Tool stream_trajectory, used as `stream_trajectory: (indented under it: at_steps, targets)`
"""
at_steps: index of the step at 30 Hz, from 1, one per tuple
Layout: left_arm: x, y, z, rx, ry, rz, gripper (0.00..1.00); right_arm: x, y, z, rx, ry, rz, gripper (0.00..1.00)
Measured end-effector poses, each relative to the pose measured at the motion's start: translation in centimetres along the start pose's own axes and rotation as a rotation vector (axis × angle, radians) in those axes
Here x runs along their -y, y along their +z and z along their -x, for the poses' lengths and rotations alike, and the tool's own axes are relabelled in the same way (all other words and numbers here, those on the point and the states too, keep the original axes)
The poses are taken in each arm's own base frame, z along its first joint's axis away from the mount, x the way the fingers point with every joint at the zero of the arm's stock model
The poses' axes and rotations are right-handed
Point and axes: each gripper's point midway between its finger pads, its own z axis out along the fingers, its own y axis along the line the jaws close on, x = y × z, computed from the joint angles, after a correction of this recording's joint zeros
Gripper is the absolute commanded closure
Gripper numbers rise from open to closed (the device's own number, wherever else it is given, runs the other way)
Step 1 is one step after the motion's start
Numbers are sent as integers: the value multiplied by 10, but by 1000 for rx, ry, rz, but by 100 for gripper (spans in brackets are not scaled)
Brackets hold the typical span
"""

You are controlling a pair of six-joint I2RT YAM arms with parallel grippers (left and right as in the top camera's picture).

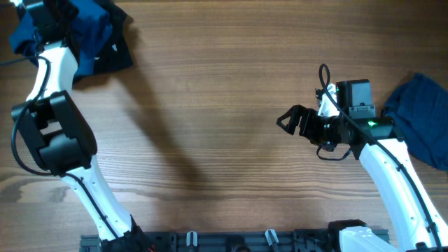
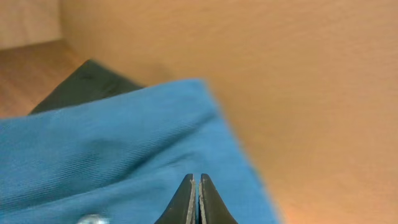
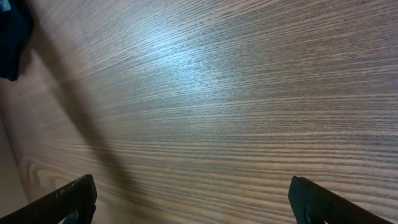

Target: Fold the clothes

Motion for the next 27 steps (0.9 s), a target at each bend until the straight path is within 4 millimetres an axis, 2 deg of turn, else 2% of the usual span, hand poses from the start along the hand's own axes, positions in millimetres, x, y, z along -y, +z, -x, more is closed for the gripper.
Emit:
stream_trajectory:
  at_steps: [3, 7, 10, 15, 17, 21, 23, 25, 26, 27]
  targets:
    - [17, -8, -3, -17, 9, -18, 96, 0, 0, 0, -1, 0, 0, 0]
    - [21, -6, -16, -45, 17, -19, 96, 0, 0, 0, -2, 1, -1, 0]
    - [14, -1, -30, -74, 21, -2, 96, 0, 0, -1, -2, 1, -1, 0]
    - [-7, 15, -72, -150, 33, 40, 96, 1, 0, -1, -5, 3, -2, 0]
    - [-8, 17, -78, -159, 34, 41, 96, 1, 0, -1, -5, 3, -2, 0]
    - [-7, 17, -76, -159, 34, 39, 96, 2, 0, -4, -16, 8, -7, 0]
    - [-5, 17, -75, -160, 34, 34, 86, 2, 0, -5, -20, 11, -10, 0]
    - [0, 15, -74, -166, 37, 11, 83, 2, 0, -5, -21, 11, -10, 0]
    - [3, 14, -73, -170, 34, -3, 77, 2, 0, -5, -21, 11, -10, 0]
    - [9, 11, -69, -175, 33, -26, 60, 2, 0, -5, -21, 11, -10, 0]
